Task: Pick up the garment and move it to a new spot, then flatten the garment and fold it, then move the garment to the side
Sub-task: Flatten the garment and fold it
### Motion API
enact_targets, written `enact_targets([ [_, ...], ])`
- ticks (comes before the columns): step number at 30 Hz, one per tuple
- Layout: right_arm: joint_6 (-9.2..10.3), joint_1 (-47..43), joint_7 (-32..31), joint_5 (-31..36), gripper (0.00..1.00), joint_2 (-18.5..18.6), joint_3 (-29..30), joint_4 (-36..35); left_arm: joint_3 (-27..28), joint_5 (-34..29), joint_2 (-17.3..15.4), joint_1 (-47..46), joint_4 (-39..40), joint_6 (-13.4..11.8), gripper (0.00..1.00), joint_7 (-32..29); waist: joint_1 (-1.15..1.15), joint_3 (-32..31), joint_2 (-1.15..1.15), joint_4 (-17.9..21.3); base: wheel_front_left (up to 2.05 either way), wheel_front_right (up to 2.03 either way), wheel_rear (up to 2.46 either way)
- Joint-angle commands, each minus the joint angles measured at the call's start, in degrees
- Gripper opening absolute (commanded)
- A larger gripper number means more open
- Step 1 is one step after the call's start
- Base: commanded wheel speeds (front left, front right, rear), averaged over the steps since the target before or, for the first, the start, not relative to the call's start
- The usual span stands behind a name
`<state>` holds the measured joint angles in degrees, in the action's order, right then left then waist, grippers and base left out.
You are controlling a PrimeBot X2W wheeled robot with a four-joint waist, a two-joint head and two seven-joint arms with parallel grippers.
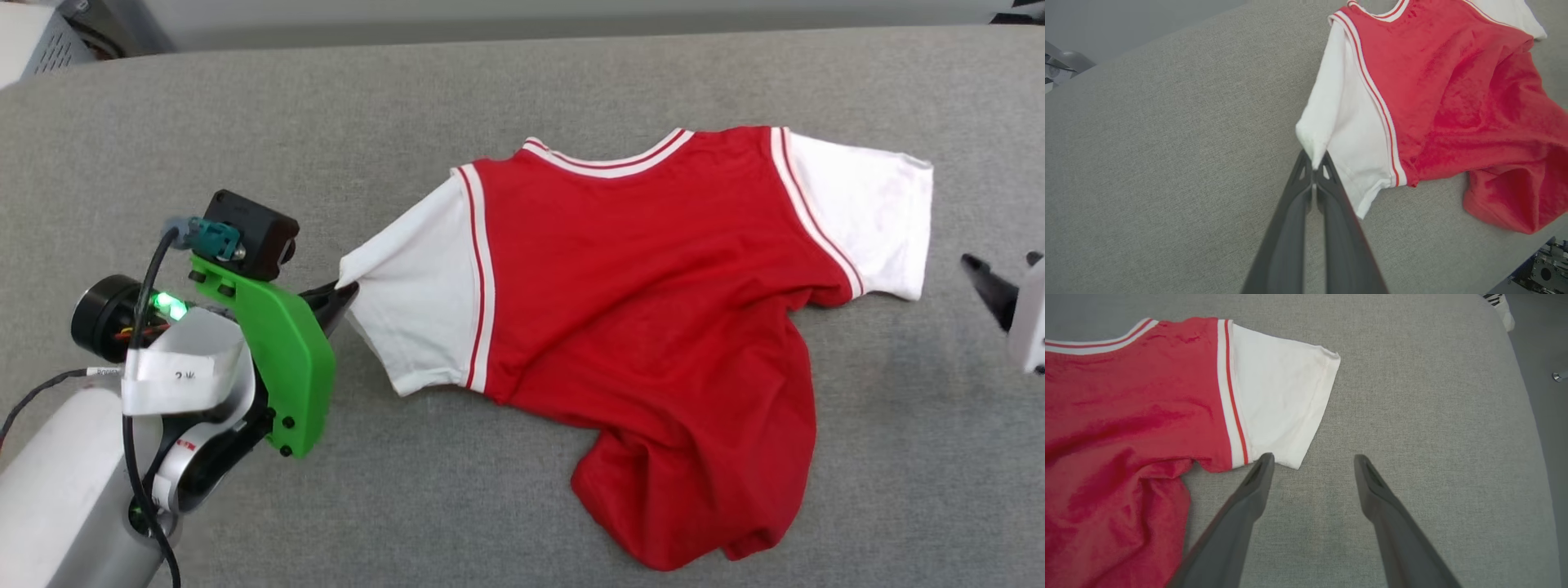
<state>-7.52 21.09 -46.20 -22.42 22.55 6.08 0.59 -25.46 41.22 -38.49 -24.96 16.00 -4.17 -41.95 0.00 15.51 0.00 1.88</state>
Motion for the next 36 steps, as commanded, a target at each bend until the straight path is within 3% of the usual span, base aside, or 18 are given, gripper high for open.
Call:
enact_targets([
  [1, 0.03, 3.1, -2.8, -0.7, 1.0, 0.6, 0.6, 1.2, 0.3, -0.7, -0.5, 0.4, 1.3, -0.3, 0.0, -0.1, 0.0, 4.6, 0.0, -3.2, 0.0, 0.0, 0.0],
  [6, 0.03, 12.5, -8.2, 0.0, 1.0, 3.0, 2.6, 6.1, -0.2, -2.2, -0.4, -0.9, 5.5, -0.6, 0.0, 0.0, 0.0, 9.2, 0.0, -5.9, 0.0, 0.0, 0.0],
  [14, 0.03, 21.7, -8.5, 3.2, 1.0, 6.1, 2.4, 15.9, -1.3, -3.8, 0.4, -2.8, 8.0, -0.3, 0.0, 0.6, 0.0, 13.6, 0.0, -9.3, 0.0, 0.0, 0.0],
  [31, 0.03, 25.6, -3.9, 3.9, 1.0, 6.6, 0.3, 29.4, -2.3, -3.8, 1.4, -5.1, 6.7, 1.5, 0.0, 1.8, 0.0, 16.7, 0.0, -11.3, 0.0, 0.0, 0.0],
  [33, 0.03, 25.2, -4.0, 3.3, 0.02, 6.5, -0.4, 30.1, -2.1, -3.8, 1.2, -5.2, 6.1, 1.5, 0.0, 2.0, 0.0, 16.5, 0.0, -11.2, 0.0, 0.0, 0.0],
  [36, 0.03, 24.3, -4.1, 2.1, 0.0, 7.1, -1.5, 31.2, -2.0, -4.1, 1.1, -5.2, 4.7, 1.4, 0.0, 2.8, 0.0, 15.5, 0.0, -11.0, 0.0, 0.0, 0.0],
])
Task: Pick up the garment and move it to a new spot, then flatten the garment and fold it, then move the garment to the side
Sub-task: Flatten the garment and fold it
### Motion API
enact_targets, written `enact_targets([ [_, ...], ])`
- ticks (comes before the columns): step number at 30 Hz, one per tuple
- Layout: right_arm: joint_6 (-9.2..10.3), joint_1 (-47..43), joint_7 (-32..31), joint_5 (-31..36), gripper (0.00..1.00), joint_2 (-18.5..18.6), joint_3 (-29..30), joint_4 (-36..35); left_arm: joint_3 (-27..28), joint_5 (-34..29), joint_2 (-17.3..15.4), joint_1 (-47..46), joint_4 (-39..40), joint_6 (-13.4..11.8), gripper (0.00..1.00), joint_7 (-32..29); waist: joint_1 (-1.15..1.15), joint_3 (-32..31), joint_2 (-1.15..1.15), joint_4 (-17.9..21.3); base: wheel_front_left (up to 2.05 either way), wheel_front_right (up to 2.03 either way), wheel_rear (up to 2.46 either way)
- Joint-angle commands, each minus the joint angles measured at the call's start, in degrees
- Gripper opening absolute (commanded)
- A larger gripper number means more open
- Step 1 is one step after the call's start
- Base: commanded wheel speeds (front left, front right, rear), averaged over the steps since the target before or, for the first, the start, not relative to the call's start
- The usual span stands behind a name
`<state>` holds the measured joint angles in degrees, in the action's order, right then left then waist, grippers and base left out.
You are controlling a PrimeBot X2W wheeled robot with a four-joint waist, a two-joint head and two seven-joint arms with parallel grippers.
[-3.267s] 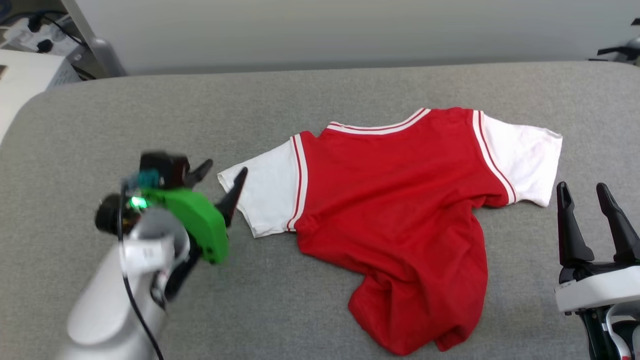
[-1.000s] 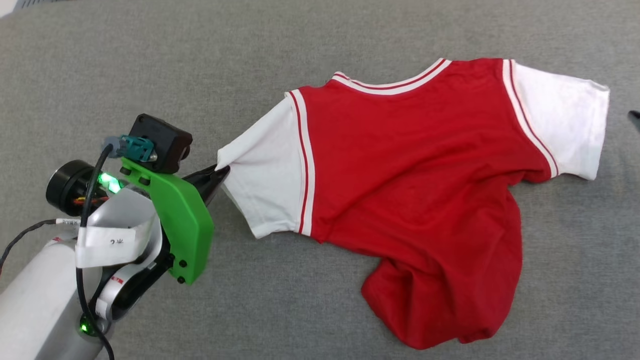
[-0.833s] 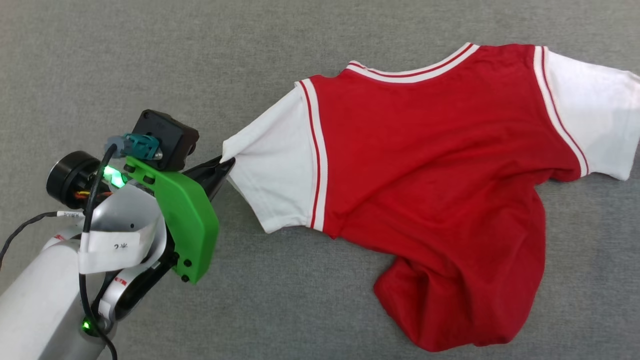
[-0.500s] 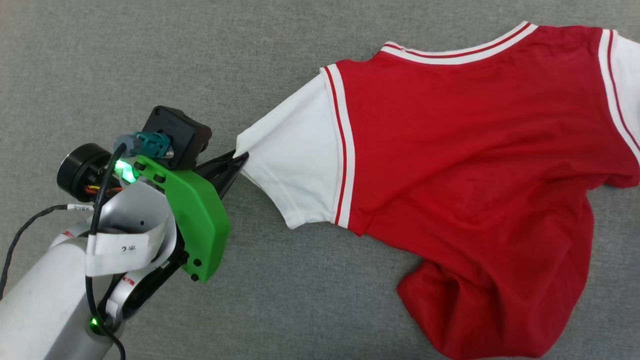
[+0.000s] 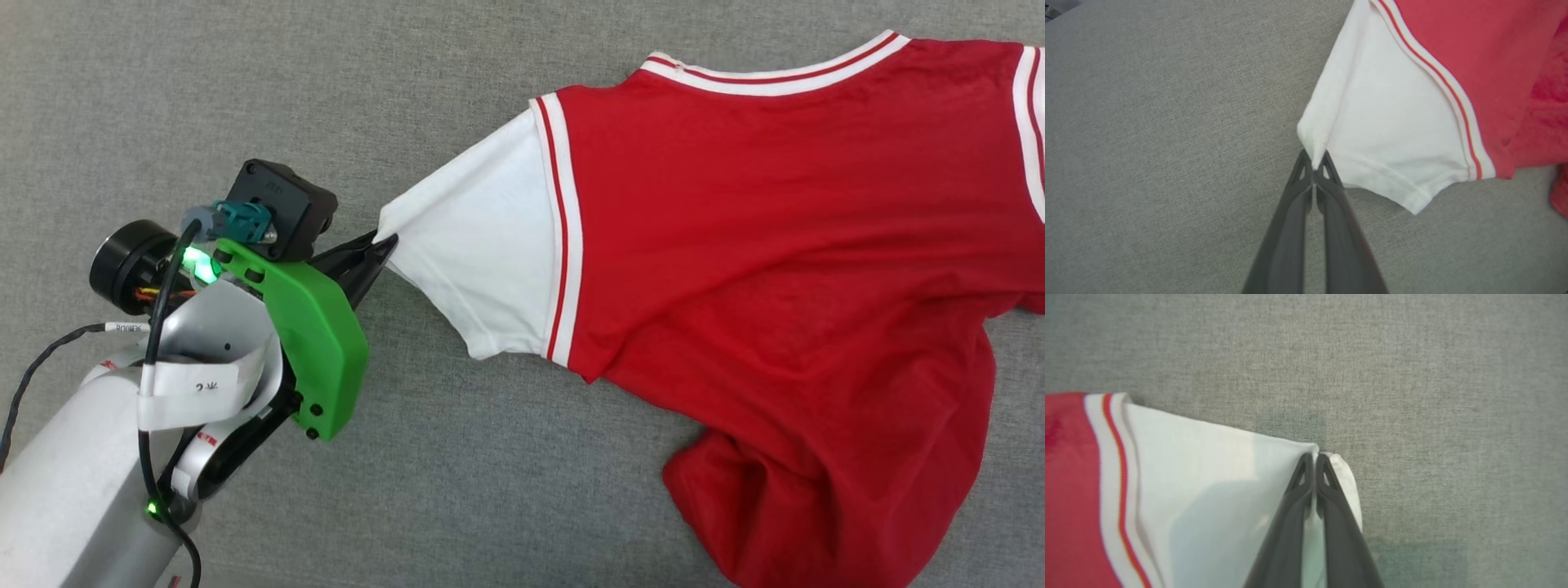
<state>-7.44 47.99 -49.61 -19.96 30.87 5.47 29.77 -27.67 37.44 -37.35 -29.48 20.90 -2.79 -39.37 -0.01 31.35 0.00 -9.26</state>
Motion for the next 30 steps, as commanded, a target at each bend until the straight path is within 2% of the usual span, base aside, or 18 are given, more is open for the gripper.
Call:
enact_targets([
  [1, -0.05, -2.7, -0.3, -0.6, 0.0, -1.1, -1.1, 2.1, 0.3, -0.3, 0.0, -0.7, -0.6, 0.1, 0.0, 0.5, 0.01, -0.7, 0.0, 0.3, 0.0, 0.0, 0.0],
  [11, -0.05, -5.3, 5.4, -3.4, 0.0, -1.0, -2.6, -0.4, 0.6, 0.2, 0.5, 0.2, -5.0, 0.7, 0.0, 3.5, 0.01, -6.9, 0.0, 2.3, 0.0, 0.0, 0.0],
  [18, -0.05, -8.1, 10.0, -5.4, 0.0, 1.9, -5.6, -4.4, 1.2, 0.4, 0.6, 1.4, -6.9, 0.3, 0.0, 5.6, 0.01, -12.8, 0.0, 3.7, 0.0, 0.0, 0.0],
  [30, -0.05, -10.1, 14.0, -9.6, 0.0, 5.9, -6.5, -12.9, 5.4, -1.3, -0.3, 1.6, -6.9, -2.4, 0.0, 11.4, 0.01, -23.5, 0.0, 5.4, 0.0, 0.0, 0.0],
])
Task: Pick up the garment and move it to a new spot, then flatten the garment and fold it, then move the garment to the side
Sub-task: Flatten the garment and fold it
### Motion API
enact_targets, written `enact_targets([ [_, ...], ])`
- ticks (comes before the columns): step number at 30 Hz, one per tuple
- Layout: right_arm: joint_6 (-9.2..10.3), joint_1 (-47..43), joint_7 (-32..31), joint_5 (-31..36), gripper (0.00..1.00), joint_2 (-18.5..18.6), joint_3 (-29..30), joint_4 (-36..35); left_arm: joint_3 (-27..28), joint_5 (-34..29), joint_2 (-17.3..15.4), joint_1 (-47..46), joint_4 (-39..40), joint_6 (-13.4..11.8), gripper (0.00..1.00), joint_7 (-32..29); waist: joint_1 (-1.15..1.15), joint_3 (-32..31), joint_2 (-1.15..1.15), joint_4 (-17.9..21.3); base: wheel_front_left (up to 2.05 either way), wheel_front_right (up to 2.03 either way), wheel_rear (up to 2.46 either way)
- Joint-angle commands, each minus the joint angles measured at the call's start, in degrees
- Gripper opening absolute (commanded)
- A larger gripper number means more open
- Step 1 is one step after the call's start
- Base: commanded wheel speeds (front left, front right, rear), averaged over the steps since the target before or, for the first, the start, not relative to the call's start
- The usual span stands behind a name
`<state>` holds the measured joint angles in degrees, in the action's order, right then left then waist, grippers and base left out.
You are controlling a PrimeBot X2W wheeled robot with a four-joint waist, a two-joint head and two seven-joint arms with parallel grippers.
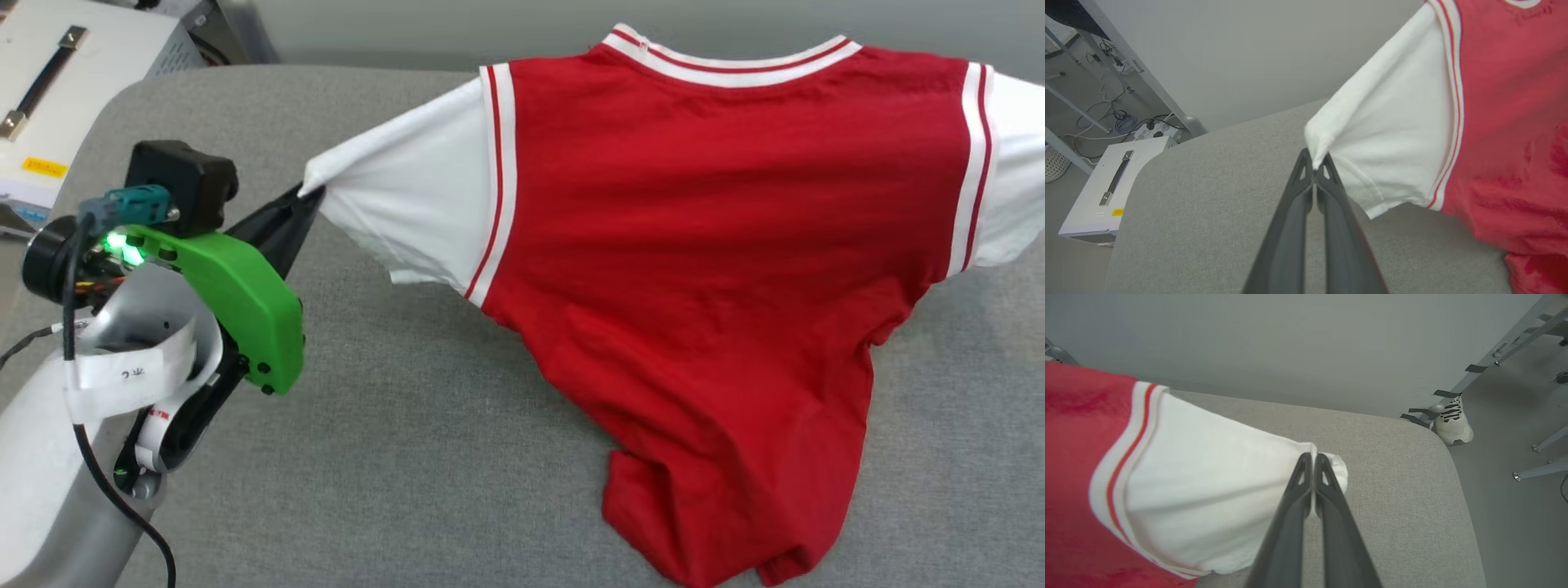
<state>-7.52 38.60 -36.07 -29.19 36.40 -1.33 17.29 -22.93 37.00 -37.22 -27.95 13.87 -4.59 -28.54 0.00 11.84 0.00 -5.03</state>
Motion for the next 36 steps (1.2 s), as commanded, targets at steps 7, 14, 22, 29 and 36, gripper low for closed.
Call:
enact_targets([
  [7, 0.03, -0.7, 2.1, -2.0, 0.0, 1.1, 2.0, -6.4, 3.5, -2.5, -0.7, -1.2, 1.8, -1.8, 0.0, 5.2, 0.0, -7.3, 0.0, 1.6, 0.0, 0.0, 0.0],
  [14, 0.03, -0.3, 4.2, -1.5, 0.0, -0.4, 4.8, -13.3, 5.4, -4.9, -1.6, -2.5, 3.1, -2.9, 0.0, 8.5, 0.0, -8.7, 0.0, 2.3, 0.0, 0.0, 0.0],
  [22, 0.03, 3.8, 6.9, 0.5, 0.0, -2.3, 6.2, -15.1, 8.4, -6.0, -3.3, -5.8, 3.6, -3.7, 0.0, 10.2, 0.0, -7.1, 0.0, 3.7, 0.0, 0.0, 0.0],
  [29, 0.03, 12.0, 11.2, 2.3, 0.0, -5.1, 6.4, -12.4, 11.2, -4.2, -4.8, -12.8, 1.3, -1.4, 0.0, 10.7, 0.0, -1.2, 0.0, 4.8, 0.0, 0.0, 0.0],
  [36, 0.03, 23.4, 14.7, 5.5, 0.0, -8.4, 6.0, -6.8, 12.2, -4.0, -7.5, -24.2, -4.6, 3.1, 0.0, 10.7, 0.0, 7.8, 0.0, 5.5, 0.0, 0.0, 0.0],
])
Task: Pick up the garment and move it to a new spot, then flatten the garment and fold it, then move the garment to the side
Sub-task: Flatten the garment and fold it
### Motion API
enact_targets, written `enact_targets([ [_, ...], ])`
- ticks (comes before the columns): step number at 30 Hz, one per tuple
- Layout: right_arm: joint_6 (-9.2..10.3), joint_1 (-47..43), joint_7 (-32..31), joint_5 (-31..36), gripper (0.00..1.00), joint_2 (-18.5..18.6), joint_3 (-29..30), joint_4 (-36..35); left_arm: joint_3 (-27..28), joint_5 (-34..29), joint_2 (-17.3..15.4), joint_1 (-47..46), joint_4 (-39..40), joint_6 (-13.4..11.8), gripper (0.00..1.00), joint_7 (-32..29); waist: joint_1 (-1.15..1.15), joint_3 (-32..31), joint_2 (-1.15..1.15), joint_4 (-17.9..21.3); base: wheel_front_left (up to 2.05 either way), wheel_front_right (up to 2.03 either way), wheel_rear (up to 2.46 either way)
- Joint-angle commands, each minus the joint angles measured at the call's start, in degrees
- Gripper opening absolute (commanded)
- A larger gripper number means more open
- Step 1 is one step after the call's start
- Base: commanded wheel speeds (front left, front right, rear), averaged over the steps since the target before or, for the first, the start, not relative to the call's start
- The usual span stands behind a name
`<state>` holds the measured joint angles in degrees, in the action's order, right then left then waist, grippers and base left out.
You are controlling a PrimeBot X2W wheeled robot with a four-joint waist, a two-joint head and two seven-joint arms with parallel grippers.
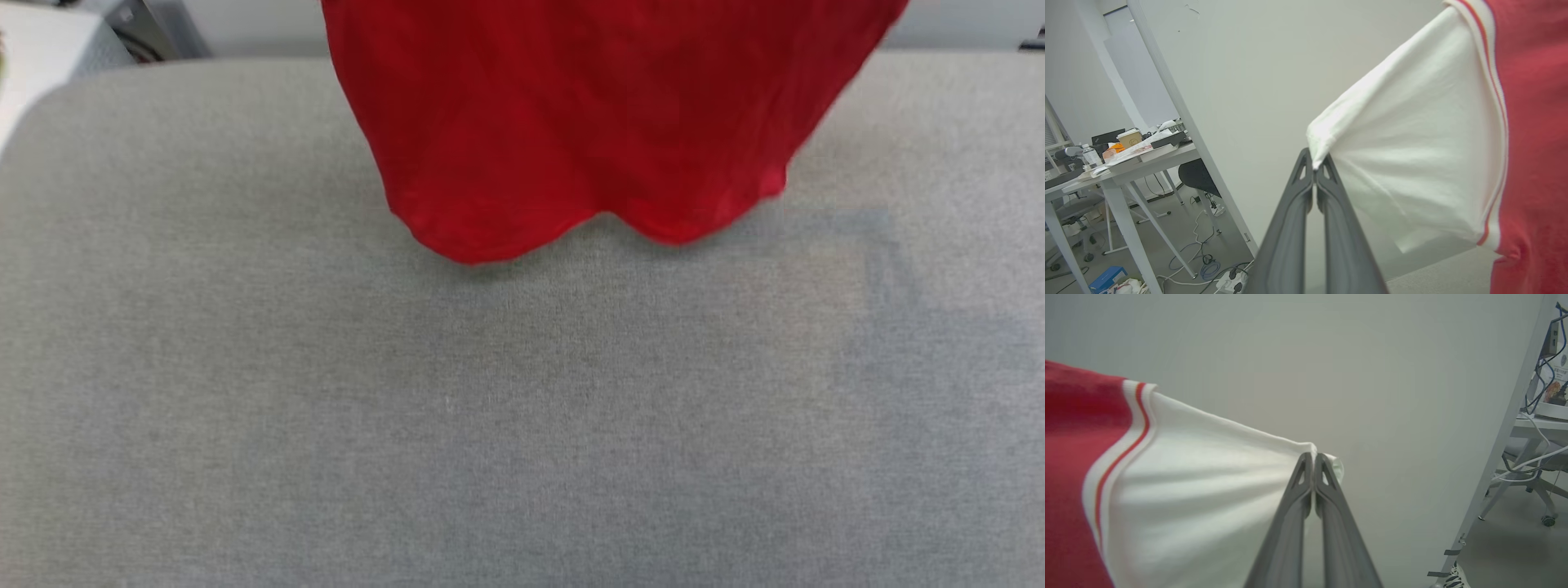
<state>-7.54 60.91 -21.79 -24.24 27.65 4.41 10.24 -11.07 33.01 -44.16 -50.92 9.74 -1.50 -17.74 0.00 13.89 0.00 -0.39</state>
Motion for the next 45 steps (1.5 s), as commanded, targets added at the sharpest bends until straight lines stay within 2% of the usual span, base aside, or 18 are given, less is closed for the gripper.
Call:
enact_targets([
  [1, 0.05, 3.1, 1.3, 1.4, 0.0, 0.0, 0.3, 1.5, 0.1, -0.2, -0.5, -3.5, -1.7, 0.7, 0.0, 0.2, 0.0, 7.1, 0.0, 1.0, 0.0, 0.0, 0.0],
  [11, 0.05, 22.0, 10.9, 9.6, 0.0, -3.8, -0.2, 14.7, -2.9, -4.4, 2.9, -26.5, -18.0, 5.4, 0.0, 6.2, 0.0, 19.4, 0.0, 1.6, 0.0, 0.0, 0.0],
  [19, 0.05, 35.1, 17.3, 15.4, 0.0, -6.6, 2.4, 27.0, -6.3, -8.6, 7.1, -40.8, -32.3, 7.0, 0.0, 14.1, 0.0, 23.7, 0.0, 1.9, 0.0, 0.0, 0.0],
  [24, 0.05, 38.6, 22.4, 19.5, 0.0, -7.4, 4.7, 32.4, -7.4, -10.0, 8.8, -44.3, -38.5, 7.4, 0.0, 20.9, 0.0, 24.6, 0.0, 1.8, 0.0, 0.0, 0.0],
  [29, 0.05, 37.2, 25.9, 21.1, 0.0, -8.7, 4.4, 36.7, -10.2, -9.7, 10.5, -42.1, -43.8, 8.2, 0.0, 24.3, 0.0, 24.0, 0.0, 1.3, 0.0, 0.0, 0.0],
  [36, 0.05, 29.9, 28.5, 18.6, 0.0, -9.5, 2.4, 40.3, -12.2, -6.9, 13.4, -33.1, -48.1, 8.6, 0.0, 28.4, 0.0, 21.7, 0.0, 0.7, 0.0, 0.0, 0.0],
  [39, 0.05, 24.6, 29.5, 16.4, 0.0, -9.8, 0.6, 41.3, -13.7, -6.3, 14.9, -26.4, -49.0, 8.7, 0.0, 29.8, 0.0, 19.9, 0.0, 0.6, 0.0, 0.0, 0.0],
  [40, 0.05, 19.5, 29.9, 13.7, 0.0, -10.0, -1.1, 41.6, -14.4, -5.5, 16.0, -20.6, -49.5, 8.6, 0.0, 30.7, 0.0, 18.0, 0.0, 0.5, 0.0, 0.0, 0.0],
  [45, 0.05, 9.1, 28.5, 7.3, 0.0, -10.1, -5.3, 40.8, -15.2, -3.6, 17.9, -11.0, -50.2, 8.4, 0.0, 31.4, 0.0, 14.1, 0.0, 0.4, 0.0, 0.0, 0.0],
])
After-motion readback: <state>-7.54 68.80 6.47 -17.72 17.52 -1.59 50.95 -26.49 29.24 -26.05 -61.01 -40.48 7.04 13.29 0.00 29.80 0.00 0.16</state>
